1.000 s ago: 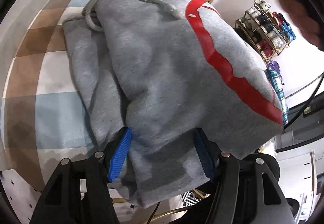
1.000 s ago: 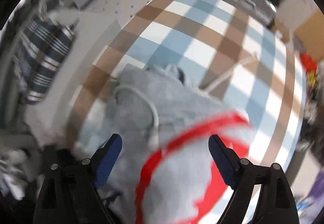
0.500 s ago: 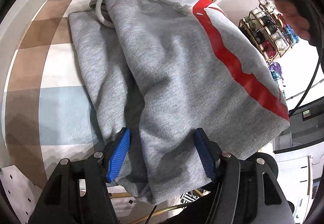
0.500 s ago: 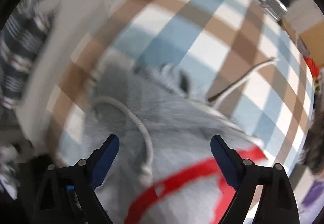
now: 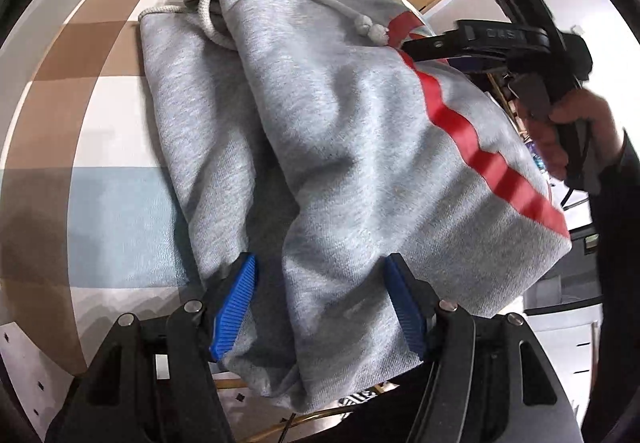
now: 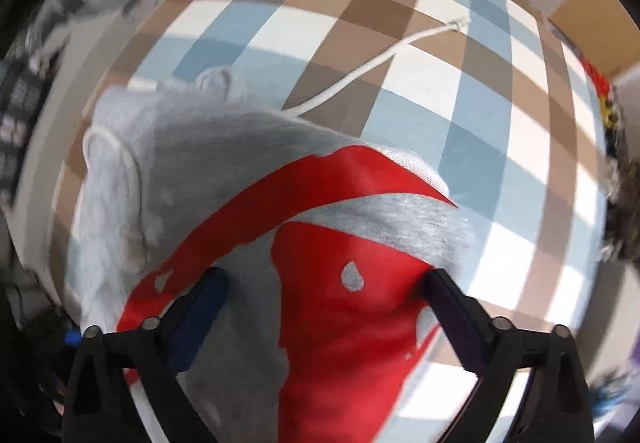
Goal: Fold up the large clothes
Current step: 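Lower the folded hoodie onto the bed with both grippers, then grasp the hoodie bundle beside the drawstring with the left gripper while the right gripper grips the red print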
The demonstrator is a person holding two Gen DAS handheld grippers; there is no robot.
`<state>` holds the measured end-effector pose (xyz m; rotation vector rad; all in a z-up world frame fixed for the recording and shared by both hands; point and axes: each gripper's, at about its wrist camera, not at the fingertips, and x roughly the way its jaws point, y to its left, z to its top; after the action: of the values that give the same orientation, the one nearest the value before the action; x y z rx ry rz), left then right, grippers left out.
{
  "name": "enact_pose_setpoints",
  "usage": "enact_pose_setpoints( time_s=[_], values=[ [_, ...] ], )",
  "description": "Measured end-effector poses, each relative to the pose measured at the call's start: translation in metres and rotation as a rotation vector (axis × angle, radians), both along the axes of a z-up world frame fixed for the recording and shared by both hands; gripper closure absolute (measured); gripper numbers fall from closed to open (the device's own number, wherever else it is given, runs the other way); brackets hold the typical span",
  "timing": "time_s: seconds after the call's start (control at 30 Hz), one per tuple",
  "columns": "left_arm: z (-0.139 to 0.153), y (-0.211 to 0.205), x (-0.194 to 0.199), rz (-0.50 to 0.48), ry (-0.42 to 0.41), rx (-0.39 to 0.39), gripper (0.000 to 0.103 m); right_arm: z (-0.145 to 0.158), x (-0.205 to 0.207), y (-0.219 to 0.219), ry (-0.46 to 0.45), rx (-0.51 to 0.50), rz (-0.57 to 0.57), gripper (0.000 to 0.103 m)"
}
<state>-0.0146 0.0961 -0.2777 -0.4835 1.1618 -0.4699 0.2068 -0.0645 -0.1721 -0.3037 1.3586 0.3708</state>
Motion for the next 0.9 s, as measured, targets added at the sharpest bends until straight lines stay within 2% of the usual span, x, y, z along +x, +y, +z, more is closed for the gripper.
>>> enact_pose_setpoints(
  time_s=[0.07,0.13,0.17,0.23,0.33,0.43,0.47,0.53,0.63,0.7,0.77,0.8,0.83,0.9],
  values=[
    [-0.001,0.004,0.000,0.000,0.004,-0.015,0.042,0.011,-0.004,-0.013,-0.008,0.082,-0.018,0.001],
    [-0.001,0.008,0.000,0.001,0.009,-0.026,0.042,0.027,-0.009,-0.036,-0.008,0.209,-0.055,0.003],
    [0.000,0.009,0.000,-0.004,0.009,-0.029,0.042,0.035,-0.016,-0.057,-0.006,0.304,-0.102,0.003],
    [0.006,0.013,0.000,-0.022,-0.021,-0.054,0.042,0.044,-0.031,-0.095,-0.013,0.479,-0.187,0.001],
    [0.023,0.027,0.001,0.007,-0.092,-0.096,0.042,0.038,-0.063,-0.133,-0.012,0.640,-0.217,0.001],
    [0.030,0.045,0.014,0.095,-0.077,-0.028,0.042,0.011,-0.082,-0.149,0.013,0.701,-0.217,0.001],
    [0.032,0.052,0.021,0.121,-0.063,-0.040,0.042,0.001,-0.084,-0.148,0.038,0.714,-0.212,0.001],
    [0.035,0.055,0.033,0.111,-0.040,-0.087,0.042,-0.020,-0.088,-0.144,0.075,0.761,-0.210,0.001],
    [0.042,0.047,0.046,0.091,-0.018,-0.089,0.042,-0.037,-0.090,-0.139,0.119,0.887,-0.240,0.001],
    [0.045,0.037,0.057,0.083,-0.006,-0.042,0.042,-0.038,-0.095,-0.131,0.080,0.879,-0.221,0.002],
    [0.044,0.033,0.077,0.091,0.037,0.068,0.042,-0.036,-0.101,-0.124,0.043,0.872,-0.194,0.002],
    [0.039,0.035,0.081,0.106,0.065,0.098,0.042,-0.036,-0.104,-0.123,0.022,0.872,-0.190,0.002],
    [0.036,0.034,0.080,0.108,0.090,0.094,0.042,-0.036,-0.105,-0.124,0.014,0.872,-0.192,0.002],
    [0.026,0.040,0.086,0.108,0.136,0.019,0.042,-0.032,-0.109,-0.122,-0.006,0.859,-0.187,0.002]
  ],
)
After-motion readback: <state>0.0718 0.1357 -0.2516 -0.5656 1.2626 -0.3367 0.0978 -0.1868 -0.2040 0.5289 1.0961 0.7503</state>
